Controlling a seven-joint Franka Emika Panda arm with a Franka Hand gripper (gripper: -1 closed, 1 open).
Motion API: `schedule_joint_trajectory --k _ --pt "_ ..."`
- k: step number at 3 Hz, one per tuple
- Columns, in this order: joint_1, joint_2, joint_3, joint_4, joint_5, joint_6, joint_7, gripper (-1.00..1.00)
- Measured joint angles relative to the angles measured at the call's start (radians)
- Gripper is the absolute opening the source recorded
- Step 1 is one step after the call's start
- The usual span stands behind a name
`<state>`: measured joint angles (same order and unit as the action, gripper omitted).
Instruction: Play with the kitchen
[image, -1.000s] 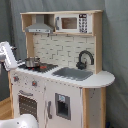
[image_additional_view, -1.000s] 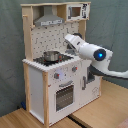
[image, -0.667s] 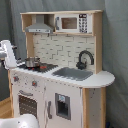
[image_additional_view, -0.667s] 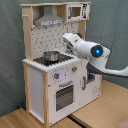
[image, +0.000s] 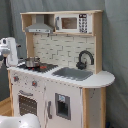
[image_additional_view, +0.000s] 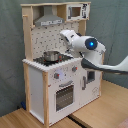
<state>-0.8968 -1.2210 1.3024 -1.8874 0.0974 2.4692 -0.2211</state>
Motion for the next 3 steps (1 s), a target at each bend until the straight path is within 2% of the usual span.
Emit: schedule_joint_trajectory --k 1,3 --pt "-0.052 0.024 0.011 0.05 0.076 -0.053 0.02 1.0" --pt "-0.103 0.04 0.023 0.121 0.208 -0.18 0.077 1.0"
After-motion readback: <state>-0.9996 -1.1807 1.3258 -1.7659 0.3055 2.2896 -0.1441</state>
